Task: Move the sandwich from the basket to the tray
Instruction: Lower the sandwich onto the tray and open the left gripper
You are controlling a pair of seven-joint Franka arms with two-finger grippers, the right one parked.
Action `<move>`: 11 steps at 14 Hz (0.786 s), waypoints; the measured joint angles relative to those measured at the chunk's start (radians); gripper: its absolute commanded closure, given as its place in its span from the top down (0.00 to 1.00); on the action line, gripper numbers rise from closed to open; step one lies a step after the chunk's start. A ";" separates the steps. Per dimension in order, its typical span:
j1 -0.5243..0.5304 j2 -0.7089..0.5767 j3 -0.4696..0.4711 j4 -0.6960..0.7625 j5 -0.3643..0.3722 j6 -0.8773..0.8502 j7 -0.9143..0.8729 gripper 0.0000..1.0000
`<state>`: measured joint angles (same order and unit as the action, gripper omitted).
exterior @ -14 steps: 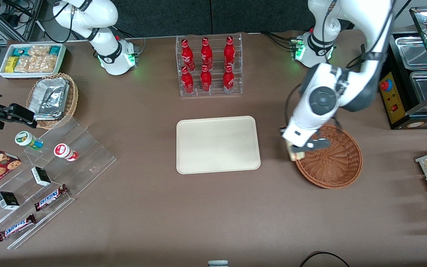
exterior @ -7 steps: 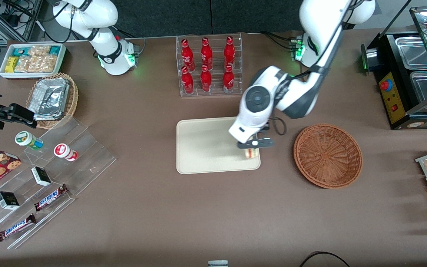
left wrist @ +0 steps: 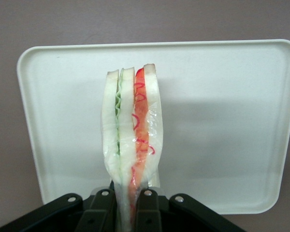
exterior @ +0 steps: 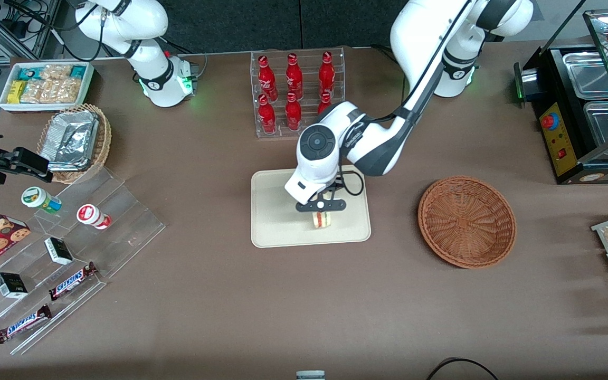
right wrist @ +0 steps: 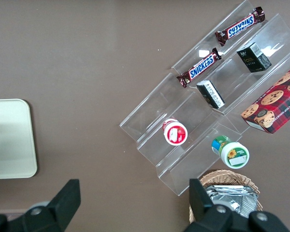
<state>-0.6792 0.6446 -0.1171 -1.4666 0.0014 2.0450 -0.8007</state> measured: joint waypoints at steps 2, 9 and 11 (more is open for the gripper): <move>0.000 0.029 -0.012 0.006 0.000 0.038 0.000 0.00; -0.001 0.069 -0.024 0.007 0.001 0.096 0.045 0.00; -0.001 0.077 -0.027 0.007 0.001 0.096 0.057 0.00</move>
<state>-0.6799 0.7218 -0.1444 -1.4595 0.0025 2.1415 -0.7440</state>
